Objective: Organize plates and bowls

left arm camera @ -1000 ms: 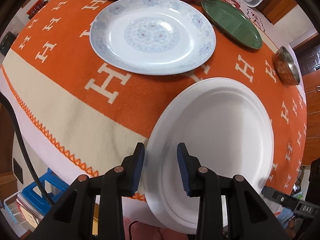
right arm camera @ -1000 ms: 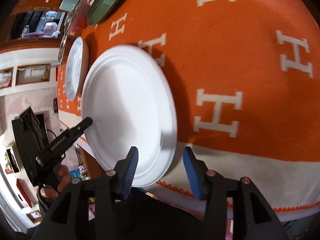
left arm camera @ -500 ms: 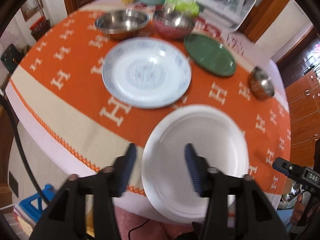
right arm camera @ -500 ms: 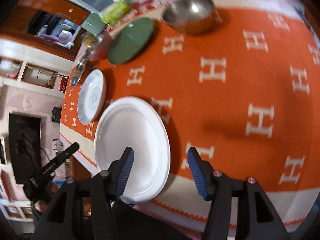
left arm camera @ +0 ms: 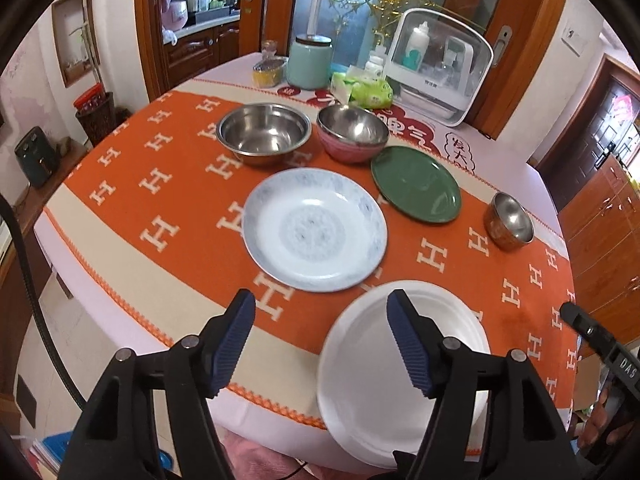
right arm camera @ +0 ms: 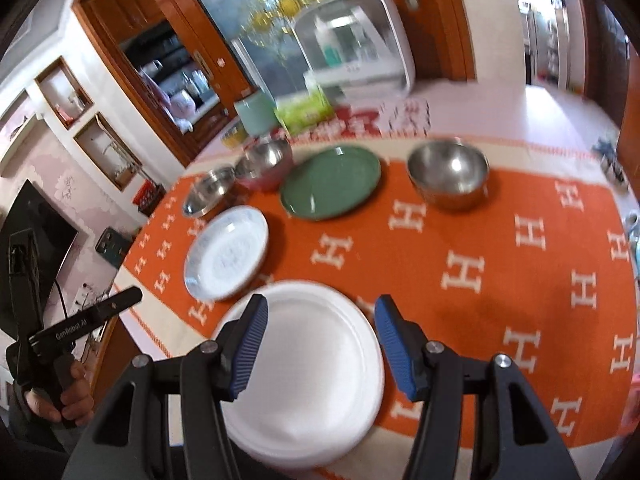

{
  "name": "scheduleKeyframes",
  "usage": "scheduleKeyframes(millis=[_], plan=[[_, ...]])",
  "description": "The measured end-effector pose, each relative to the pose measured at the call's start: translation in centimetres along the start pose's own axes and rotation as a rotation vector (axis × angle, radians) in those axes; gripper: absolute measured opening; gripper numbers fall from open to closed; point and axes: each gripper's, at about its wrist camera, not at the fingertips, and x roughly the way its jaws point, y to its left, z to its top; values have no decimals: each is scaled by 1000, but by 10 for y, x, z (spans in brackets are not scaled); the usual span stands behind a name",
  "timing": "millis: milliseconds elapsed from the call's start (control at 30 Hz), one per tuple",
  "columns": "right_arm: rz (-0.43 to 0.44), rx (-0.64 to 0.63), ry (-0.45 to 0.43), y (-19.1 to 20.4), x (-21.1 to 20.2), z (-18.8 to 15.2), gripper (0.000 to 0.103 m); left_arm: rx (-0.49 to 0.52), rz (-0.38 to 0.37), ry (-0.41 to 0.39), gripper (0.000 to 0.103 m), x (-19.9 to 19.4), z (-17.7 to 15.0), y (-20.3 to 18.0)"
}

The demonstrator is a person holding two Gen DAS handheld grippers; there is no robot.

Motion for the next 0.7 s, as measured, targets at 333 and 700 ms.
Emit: scheduleKeyframes(millis=[333,700], plan=[[-58,-13,-101,51,0,3,60,38,-41,-23,72,-2,31,50],[-90,44,-100,107,30,0,68,109,-121,21,79,16,68,97]])
